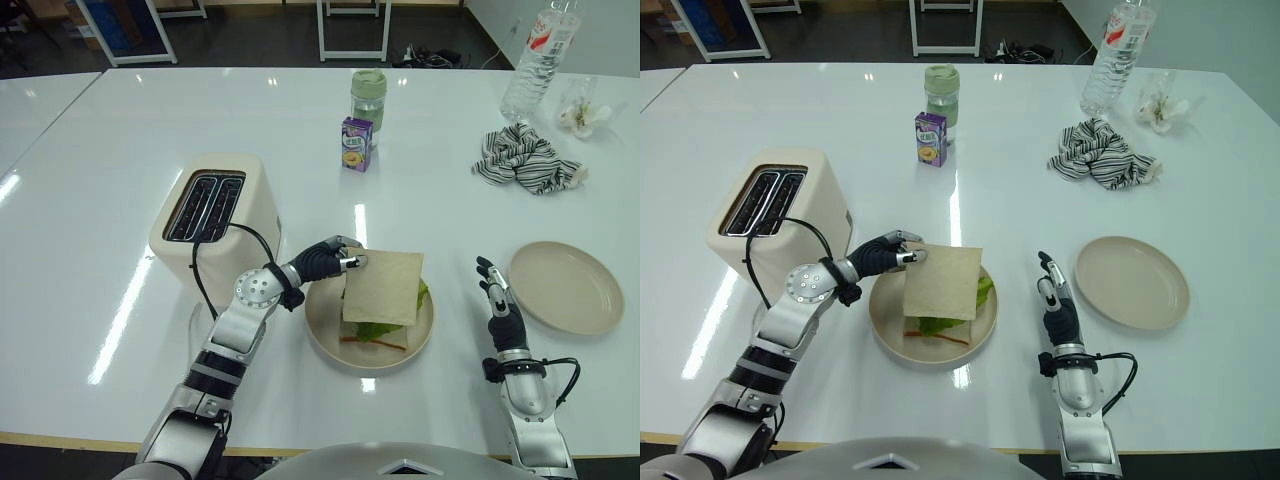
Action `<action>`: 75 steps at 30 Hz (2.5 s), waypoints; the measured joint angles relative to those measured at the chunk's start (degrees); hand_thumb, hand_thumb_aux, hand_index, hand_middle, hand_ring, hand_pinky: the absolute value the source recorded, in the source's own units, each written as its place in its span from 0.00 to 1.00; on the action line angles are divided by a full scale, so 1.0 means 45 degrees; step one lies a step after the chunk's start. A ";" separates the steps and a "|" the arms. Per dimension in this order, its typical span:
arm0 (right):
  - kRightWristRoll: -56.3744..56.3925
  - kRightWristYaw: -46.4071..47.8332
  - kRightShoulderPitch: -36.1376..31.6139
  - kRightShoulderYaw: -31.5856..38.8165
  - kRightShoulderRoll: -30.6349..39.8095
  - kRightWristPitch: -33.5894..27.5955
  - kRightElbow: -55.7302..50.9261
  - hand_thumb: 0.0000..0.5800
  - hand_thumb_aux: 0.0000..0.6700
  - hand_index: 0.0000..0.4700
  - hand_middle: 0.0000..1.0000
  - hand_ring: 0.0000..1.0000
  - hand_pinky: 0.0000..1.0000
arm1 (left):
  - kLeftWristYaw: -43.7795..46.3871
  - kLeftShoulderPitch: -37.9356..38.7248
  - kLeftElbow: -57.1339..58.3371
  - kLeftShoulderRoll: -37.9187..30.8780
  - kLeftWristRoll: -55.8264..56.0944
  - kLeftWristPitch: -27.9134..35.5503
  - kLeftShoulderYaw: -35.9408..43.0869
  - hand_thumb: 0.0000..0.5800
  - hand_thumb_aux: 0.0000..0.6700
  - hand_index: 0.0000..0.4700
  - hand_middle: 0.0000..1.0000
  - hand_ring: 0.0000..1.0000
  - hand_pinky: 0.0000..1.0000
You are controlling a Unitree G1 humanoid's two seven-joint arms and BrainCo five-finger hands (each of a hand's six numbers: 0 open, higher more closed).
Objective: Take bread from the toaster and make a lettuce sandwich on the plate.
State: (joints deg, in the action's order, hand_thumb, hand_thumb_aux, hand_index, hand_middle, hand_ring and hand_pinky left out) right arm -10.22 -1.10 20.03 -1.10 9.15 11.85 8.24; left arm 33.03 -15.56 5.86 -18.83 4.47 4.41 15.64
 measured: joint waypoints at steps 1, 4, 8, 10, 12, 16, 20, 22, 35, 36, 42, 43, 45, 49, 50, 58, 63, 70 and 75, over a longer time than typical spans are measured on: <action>-0.0001 -0.0004 0.0000 0.0001 0.0000 0.0000 0.0000 0.00 0.00 0.00 0.00 0.00 0.00 | 0.0033 -0.0033 0.0138 0.0002 -0.0039 0.0002 0.0000 1.00 1.00 1.00 1.00 1.00 1.00; -0.0015 -0.0015 0.0000 0.0001 0.0002 0.0000 0.0000 0.00 0.00 0.00 0.00 0.00 0.00 | 0.0121 -0.0105 0.0489 -0.0004 -0.0326 0.0002 0.0007 1.00 1.00 1.00 1.00 1.00 1.00; -0.0041 -0.0032 0.0002 -0.0002 0.0006 0.0000 0.0000 0.00 0.00 0.00 0.00 0.00 0.00 | 0.0176 -0.0229 0.1013 0.0040 -0.0674 -0.0049 0.0034 1.00 1.00 1.00 1.00 1.00 1.00; -0.0042 -0.0036 0.0013 -0.0005 0.0007 -0.0001 0.0005 0.00 0.00 0.00 0.00 0.00 0.00 | 0.0179 -0.0300 0.1285 0.0052 -0.0822 -0.0149 0.0048 1.00 1.00 1.00 1.00 1.00 1.00; -0.0051 -0.0038 0.0038 -0.0008 0.0011 -0.0002 0.0049 0.00 0.00 0.00 0.00 0.00 0.00 | 0.0247 -0.0410 0.1640 0.0051 -0.0996 -0.0321 0.0110 1.00 1.00 1.00 1.00 1.00 1.00; -0.0136 -0.0040 0.0066 -0.0011 0.0022 -0.0004 0.0204 0.00 0.00 0.00 0.00 0.00 0.00 | 0.0292 -0.0648 0.2349 0.0163 -0.1249 -0.0626 0.0282 1.00 1.00 1.00 1.00 1.00 1.00; -0.0507 -0.0099 0.0216 0.0010 0.0055 0.0019 0.0640 0.00 0.00 0.00 0.00 0.00 0.00 | 0.0357 -0.0734 0.2744 0.0331 -0.1372 -0.0920 0.0375 1.00 1.00 1.00 1.00 1.00 1.00; -0.0985 -0.0196 0.0382 0.0117 0.0163 0.0192 0.0909 0.00 0.00 0.00 0.00 0.00 0.00 | 0.0388 -0.0731 0.2857 0.0436 -0.1483 -0.0934 0.0438 1.00 1.00 1.00 1.00 1.00 1.00; -0.7417 -0.1208 0.0979 0.2178 0.1831 0.2584 0.2535 0.00 0.00 0.00 0.00 0.00 0.00 | 0.0496 -0.0728 0.2981 0.0492 -0.1759 -0.0921 0.0498 1.00 1.00 1.00 1.00 1.00 1.00; -0.8314 -0.1330 0.0992 0.2441 0.2071 0.2734 0.2649 0.00 0.00 0.00 0.00 0.00 0.00 | 0.0497 -0.0730 0.2995 0.0494 -0.1758 -0.0923 0.0497 1.00 1.00 1.00 1.00 1.00 1.00; -1.2373 -0.2215 0.0852 0.3253 0.2831 0.2067 0.2601 0.00 0.00 0.00 0.00 0.00 0.00 | 0.0441 -0.0750 0.3183 0.0515 -0.1761 -0.1003 0.0484 1.00 1.00 1.00 1.00 1.00 1.00; -1.2617 -0.2262 0.0797 0.3389 0.2892 0.1946 0.2546 0.00 0.00 0.00 0.00 0.00 0.00 | 0.0428 -0.0751 0.3191 0.0517 -0.1763 -0.1006 0.0481 1.00 1.00 1.00 1.00 1.00 1.00; -1.2980 -0.2269 0.0721 0.3626 0.2972 0.1748 0.2423 0.00 0.00 0.00 0.00 0.00 0.00 | 0.0417 -0.0752 0.3197 0.0519 -0.1763 -0.1008 0.0481 1.00 1.00 1.00 1.00 1.00 1.00; -1.3549 -0.2151 0.0393 0.4198 0.3024 0.1165 0.1997 0.00 0.00 0.00 0.00 0.00 0.00 | 0.0392 -0.0754 0.3219 0.0533 -0.1768 -0.1015 0.0483 1.00 1.00 1.00 1.00 1.00 1.00; -1.3672 -0.2152 0.0296 0.4339 0.3030 0.1090 0.1930 0.00 0.00 0.00 0.00 0.00 0.00 | 0.0388 -0.0754 0.3225 0.0535 -0.1770 -0.1016 0.0483 1.00 1.00 1.00 1.00 1.00 1.00; -1.4510 -0.2000 -0.0909 0.5936 0.3030 0.0659 0.1068 0.00 0.00 0.00 0.00 0.00 0.00 | 0.0319 -0.0753 0.3225 0.0556 -0.1941 -0.1001 0.0481 1.00 1.00 1.00 1.00 1.00 1.00; -1.4416 -0.1458 -0.1127 0.6339 0.3273 0.0260 0.1035 0.00 0.00 0.00 0.00 0.00 0.00 | 0.0246 -0.0740 0.3219 0.0564 -0.2054 -0.0959 0.0475 1.00 1.00 1.00 1.00 1.00 1.00; -1.3231 0.0116 -0.1087 0.6448 0.3375 -0.0266 0.1429 0.00 0.00 0.00 0.00 0.00 0.00 | 0.0010 -0.0652 0.3178 0.0620 -0.2486 -0.0855 0.0526 0.77 0.53 0.53 0.00 0.00 0.00; -1.2950 0.0600 -0.1090 0.6583 0.3450 -0.0609 0.1570 0.00 0.00 0.00 0.00 0.00 0.00 | -0.3021 -0.0551 0.2590 0.0518 -0.5557 -0.1608 0.1091 0.00 0.00 0.00 0.00 0.00 0.00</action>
State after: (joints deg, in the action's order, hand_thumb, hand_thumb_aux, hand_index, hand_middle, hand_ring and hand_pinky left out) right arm -68.50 1.60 15.12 28.52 24.67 9.11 15.30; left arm 19.44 -18.04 17.52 -16.50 -20.53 -2.83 20.55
